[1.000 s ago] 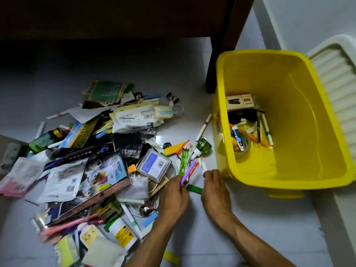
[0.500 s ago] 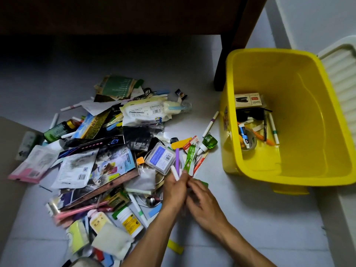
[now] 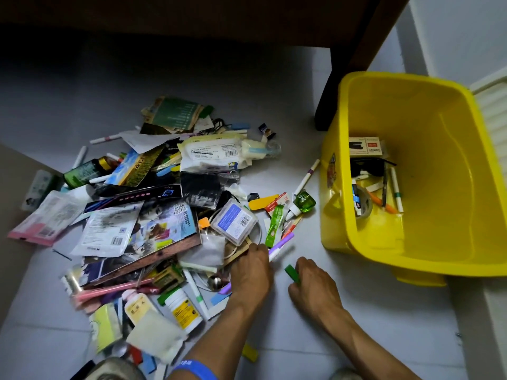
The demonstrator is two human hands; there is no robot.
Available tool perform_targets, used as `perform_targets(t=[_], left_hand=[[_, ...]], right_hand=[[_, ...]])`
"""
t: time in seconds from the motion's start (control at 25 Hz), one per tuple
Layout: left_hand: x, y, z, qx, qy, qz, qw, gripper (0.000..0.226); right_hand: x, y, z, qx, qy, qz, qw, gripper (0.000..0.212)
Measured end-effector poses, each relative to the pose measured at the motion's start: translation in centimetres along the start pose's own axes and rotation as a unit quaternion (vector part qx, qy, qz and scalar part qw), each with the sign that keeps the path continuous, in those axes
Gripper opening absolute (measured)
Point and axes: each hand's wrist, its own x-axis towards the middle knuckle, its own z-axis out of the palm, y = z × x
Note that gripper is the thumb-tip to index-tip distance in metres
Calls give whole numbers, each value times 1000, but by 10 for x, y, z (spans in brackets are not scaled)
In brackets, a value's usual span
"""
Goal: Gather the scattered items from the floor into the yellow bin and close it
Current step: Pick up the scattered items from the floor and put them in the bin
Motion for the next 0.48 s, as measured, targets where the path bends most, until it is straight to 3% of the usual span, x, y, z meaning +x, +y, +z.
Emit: perform_targets(t=[0.12, 0.2, 0.28, 0.36, 0.48], left_hand=[[1, 1, 14, -49, -24, -35, 998, 21], [-1, 1, 16, -95, -61, -56, 992, 22], [-1, 2, 10, -152, -98, -57, 982, 16], [-8, 2, -1, -226, -126, -34, 965, 23], [-32, 1, -32, -363, -100, -22, 926, 13]], right_hand=[[5, 7, -6, 168, -51, 107, 979, 15], [8, 4, -10, 406, -91, 207, 886, 7], [9, 2, -13, 554, -125, 255, 783, 22], [6, -4, -19, 630, -121, 243, 728, 39], [-10, -26, -36, 743, -109, 151, 642, 28]])
